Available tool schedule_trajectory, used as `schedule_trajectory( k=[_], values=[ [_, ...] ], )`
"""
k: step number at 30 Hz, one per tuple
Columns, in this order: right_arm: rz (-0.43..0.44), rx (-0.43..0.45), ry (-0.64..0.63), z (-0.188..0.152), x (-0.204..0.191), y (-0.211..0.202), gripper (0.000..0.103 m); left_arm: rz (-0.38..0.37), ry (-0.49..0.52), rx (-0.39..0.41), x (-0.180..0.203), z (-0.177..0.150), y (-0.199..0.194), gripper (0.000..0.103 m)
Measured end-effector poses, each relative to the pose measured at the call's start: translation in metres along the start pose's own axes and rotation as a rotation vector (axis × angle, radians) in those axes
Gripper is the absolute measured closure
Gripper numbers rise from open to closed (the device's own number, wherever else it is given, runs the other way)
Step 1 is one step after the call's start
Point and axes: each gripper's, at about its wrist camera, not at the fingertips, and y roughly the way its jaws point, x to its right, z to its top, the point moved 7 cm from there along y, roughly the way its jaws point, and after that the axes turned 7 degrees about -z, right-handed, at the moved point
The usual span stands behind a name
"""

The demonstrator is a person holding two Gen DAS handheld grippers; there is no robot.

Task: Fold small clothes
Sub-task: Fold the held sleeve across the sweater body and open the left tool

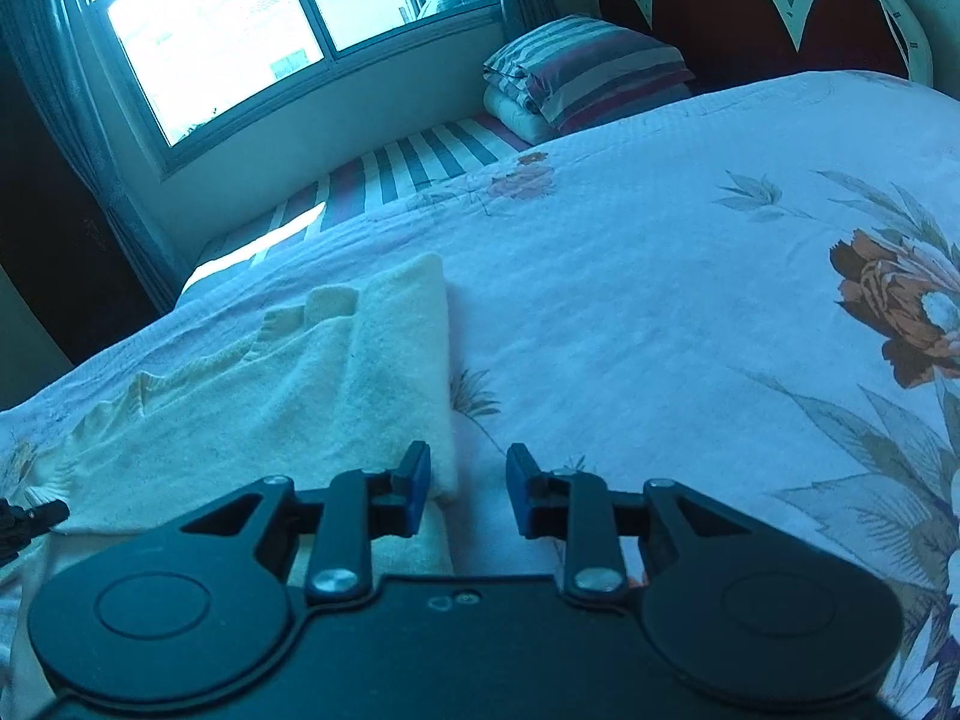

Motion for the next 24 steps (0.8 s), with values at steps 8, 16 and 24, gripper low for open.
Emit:
schedule_trajectory(
  k=[8, 16, 24],
  values=[
    [0.003, 0.032, -0.021, 0.026, 0.001, 0.012, 0.071, 0.067, 0.021, 0.084, -0.008, 0.013, -0.023, 0.099],
    [0.021, 0.064, -0.079, 0.074, -0.023, 0.054, 0.074, 0.139, 0.052, 0.007, -0.011, 0.027, 0.009, 0.100],
    [-0.010, -0.012, -0.107, 0.067, -0.021, 0.075, 0.072, 0.130, 0.019, 0.098, -0.022, 0.028, -0.027, 0.099]
  ],
)
